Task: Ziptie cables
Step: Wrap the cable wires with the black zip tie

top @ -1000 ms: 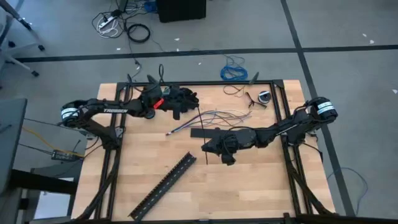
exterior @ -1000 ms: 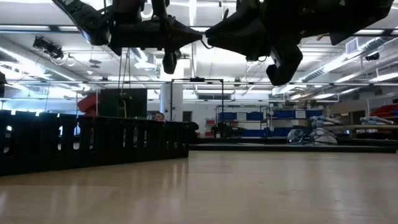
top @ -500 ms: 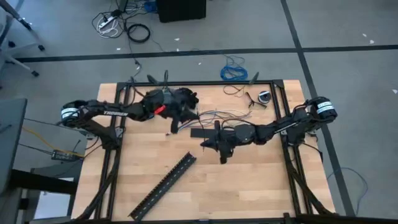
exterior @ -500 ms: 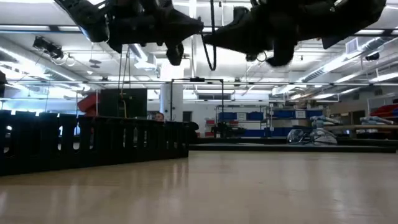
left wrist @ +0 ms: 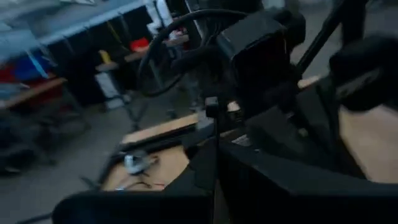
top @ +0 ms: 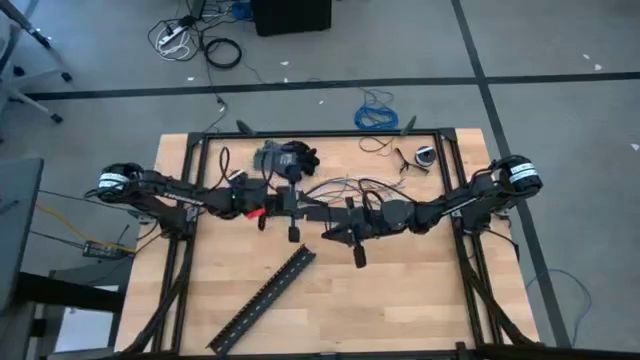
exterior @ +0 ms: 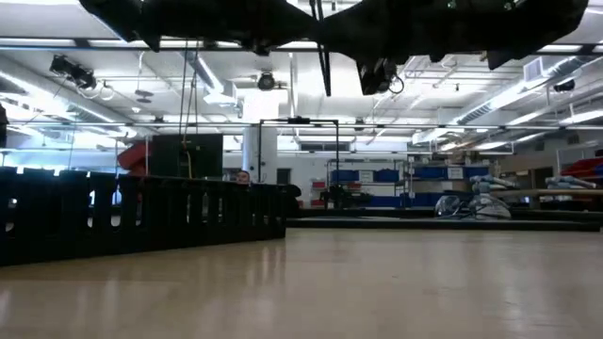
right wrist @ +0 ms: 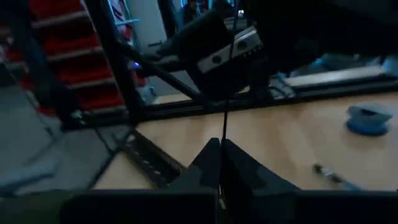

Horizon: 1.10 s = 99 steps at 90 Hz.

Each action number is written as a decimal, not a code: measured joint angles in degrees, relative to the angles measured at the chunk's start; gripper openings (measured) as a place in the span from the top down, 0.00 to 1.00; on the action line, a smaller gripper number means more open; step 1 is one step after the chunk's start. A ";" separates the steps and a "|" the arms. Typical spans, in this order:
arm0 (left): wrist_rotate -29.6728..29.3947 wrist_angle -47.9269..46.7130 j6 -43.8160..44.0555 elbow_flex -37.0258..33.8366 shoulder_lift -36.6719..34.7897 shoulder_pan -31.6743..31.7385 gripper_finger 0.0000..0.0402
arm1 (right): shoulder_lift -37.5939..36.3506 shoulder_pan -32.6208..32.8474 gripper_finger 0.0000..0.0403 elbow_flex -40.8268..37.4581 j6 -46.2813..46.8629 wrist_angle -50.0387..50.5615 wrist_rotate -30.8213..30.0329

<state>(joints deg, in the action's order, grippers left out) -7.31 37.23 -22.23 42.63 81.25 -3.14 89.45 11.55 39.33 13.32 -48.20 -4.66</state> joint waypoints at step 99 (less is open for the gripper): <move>-22.87 -8.49 -21.36 2.80 -0.02 -9.20 1.00 | 5.64 -1.64 1.00 0.00 8.51 -7.48 2.44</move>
<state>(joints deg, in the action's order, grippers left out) -30.18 28.75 -43.59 45.43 81.23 -12.34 95.09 9.91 39.33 21.82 -55.68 -2.22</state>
